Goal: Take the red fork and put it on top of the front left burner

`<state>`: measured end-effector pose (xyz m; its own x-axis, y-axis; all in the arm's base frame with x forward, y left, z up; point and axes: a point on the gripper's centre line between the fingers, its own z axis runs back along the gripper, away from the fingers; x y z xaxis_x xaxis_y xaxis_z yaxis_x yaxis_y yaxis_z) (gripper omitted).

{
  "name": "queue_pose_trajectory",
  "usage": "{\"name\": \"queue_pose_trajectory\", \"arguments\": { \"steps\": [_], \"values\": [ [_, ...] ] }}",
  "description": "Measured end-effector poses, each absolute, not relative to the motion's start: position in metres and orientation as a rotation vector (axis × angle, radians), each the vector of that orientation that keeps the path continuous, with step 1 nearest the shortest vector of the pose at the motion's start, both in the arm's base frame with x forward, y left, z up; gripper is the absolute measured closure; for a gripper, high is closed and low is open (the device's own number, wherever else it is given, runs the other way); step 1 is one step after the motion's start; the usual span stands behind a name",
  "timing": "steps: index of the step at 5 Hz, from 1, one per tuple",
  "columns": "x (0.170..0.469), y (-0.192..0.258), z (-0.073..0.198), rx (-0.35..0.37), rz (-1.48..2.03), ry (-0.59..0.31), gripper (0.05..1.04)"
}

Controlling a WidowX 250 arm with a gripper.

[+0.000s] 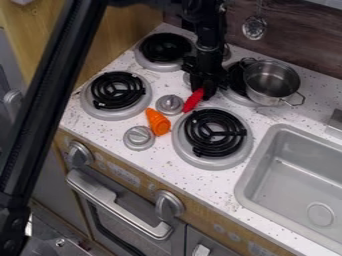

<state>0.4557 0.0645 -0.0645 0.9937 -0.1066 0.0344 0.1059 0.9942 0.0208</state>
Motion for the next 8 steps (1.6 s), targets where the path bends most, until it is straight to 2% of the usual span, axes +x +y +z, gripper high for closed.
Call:
{"name": "queue_pose_trajectory", "arguments": {
  "steps": [1, 2, 3, 4, 5, 6, 7, 8],
  "values": [
    [0.455, 0.064, -0.033, 0.039, -0.129, -0.096, 0.749],
    [0.451, 0.075, 0.011, 0.087, -0.132, -0.18, 0.749],
    [0.428, 0.113, 0.022, 0.139, -0.055, -0.159, 0.749],
    [0.404, 0.157, 0.013, 0.148, 0.047, -0.111, 0.749],
    [0.391, 0.181, 0.009, 0.157, 0.098, -0.095, 0.749],
    [0.371, 0.203, -0.016, 0.117, 0.146, -0.028, 0.749],
    [0.37, 0.204, -0.041, 0.069, 0.111, 0.022, 0.749],
    [0.37, 0.201, -0.052, 0.038, 0.07, 0.059, 0.75]
  ]
}}
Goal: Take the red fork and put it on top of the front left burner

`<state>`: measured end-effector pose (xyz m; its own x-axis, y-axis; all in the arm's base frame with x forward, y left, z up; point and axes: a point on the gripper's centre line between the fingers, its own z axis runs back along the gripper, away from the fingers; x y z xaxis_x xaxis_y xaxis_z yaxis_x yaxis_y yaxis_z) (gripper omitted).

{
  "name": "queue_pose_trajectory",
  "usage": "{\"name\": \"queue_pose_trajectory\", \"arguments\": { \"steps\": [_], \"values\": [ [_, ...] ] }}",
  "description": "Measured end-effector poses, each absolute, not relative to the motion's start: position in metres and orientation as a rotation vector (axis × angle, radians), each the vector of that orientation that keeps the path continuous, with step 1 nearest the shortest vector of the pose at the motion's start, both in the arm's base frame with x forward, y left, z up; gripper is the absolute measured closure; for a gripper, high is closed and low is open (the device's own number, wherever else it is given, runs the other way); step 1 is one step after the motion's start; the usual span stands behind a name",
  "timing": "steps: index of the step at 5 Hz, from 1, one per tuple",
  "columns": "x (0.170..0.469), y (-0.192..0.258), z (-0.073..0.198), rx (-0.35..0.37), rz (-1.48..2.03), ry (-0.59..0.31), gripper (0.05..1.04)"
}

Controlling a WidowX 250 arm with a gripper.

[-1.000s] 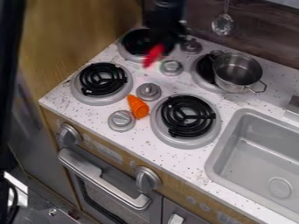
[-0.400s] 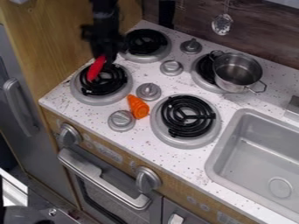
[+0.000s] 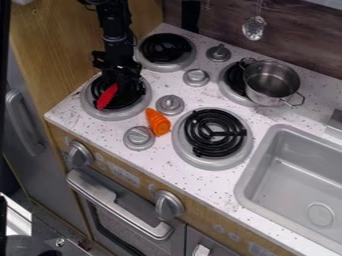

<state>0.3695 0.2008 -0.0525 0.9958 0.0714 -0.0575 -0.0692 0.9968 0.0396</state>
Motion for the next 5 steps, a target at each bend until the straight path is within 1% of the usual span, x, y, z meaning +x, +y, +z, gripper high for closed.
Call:
{"name": "queue_pose_trajectory", "arguments": {
  "steps": [1, 2, 3, 4, 5],
  "values": [
    [0.369, 0.197, -0.054, 0.04, 0.057, 0.063, 0.705],
    [0.363, 0.192, -0.052, 0.048, 0.059, 0.049, 0.402],
    [0.364, 0.183, -0.028, 0.07, 0.082, -0.022, 0.133],
    [0.372, 0.171, 0.01, 0.104, 0.069, -0.091, 0.084],
    [0.37, 0.161, 0.019, 0.105, 0.074, -0.1, 0.084]
  ]
}}
